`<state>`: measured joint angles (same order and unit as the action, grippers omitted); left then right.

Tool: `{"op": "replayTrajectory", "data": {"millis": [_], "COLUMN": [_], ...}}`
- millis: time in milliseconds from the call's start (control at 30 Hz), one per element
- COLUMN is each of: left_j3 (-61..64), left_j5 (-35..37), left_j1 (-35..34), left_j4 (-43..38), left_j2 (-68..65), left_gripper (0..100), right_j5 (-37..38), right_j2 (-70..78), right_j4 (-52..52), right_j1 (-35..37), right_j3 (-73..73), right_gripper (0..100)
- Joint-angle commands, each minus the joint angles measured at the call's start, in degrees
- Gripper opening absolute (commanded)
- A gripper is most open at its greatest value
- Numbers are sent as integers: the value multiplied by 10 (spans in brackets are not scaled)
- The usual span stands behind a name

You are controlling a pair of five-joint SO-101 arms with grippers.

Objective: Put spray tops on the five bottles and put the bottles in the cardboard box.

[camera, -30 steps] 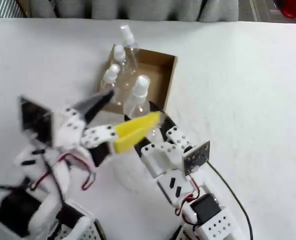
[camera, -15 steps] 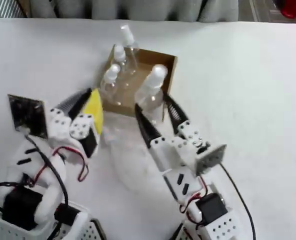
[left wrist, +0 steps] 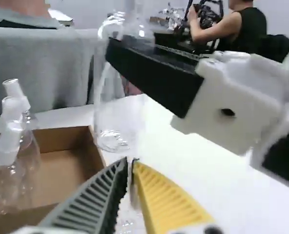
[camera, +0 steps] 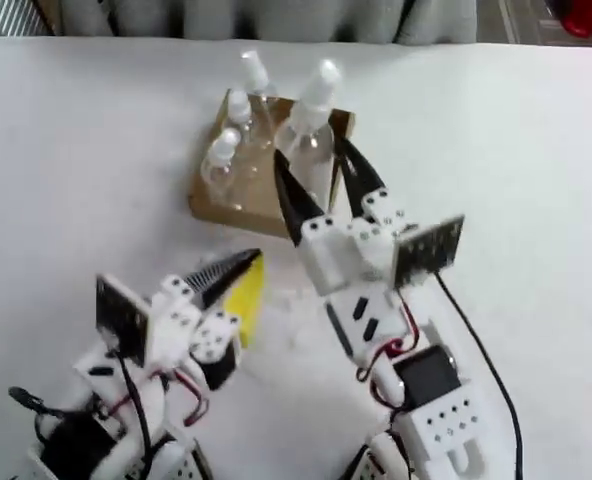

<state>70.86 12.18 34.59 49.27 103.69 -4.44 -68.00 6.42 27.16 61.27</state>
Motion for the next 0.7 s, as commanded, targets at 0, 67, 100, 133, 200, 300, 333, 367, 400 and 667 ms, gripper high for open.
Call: {"op": "replayTrajectory", "data": {"millis": [0, 67, 100, 133, 200, 300, 333, 367, 400, 667], "left_j3": [48, 71, 82, 92, 113, 133, 136, 139, 139, 140], "left_j5": [-4, -4, -4, -4, -4, -4, -4, -4, -4, -4], "left_j1": [19, 19, 19, 19, 19, 18, 18, 18, 18, 18], "left_j4": [-57, -95, -117, -135, -162, -185, -186, -186, -186, -190], "left_j2": [10, -7, -10, -10, -10, -12, -12, -12, -13, -13], "left_gripper": [21, 21, 21, 21, 21, 21, 21, 21, 21, 21], "right_j5": [-20, -22, -22, -22, -22, -22, -22, -22, -20, -18], "right_j2": [31, 34, 33, 29, 15, -16, -28, -42, -55, -145], "right_j4": [1, 23, 39, 52, 73, 120, 140, 162, 182, 285], "right_j1": [15, 37, 53, 66, 82, 86, 86, 86, 86, 111], "right_j3": [-59, -68, -71, -71, -70, -69, -69, -69, -69, -68], "right_gripper": [15, 15, 15, 15, 15, 15, 15, 15, 15, 15]}}
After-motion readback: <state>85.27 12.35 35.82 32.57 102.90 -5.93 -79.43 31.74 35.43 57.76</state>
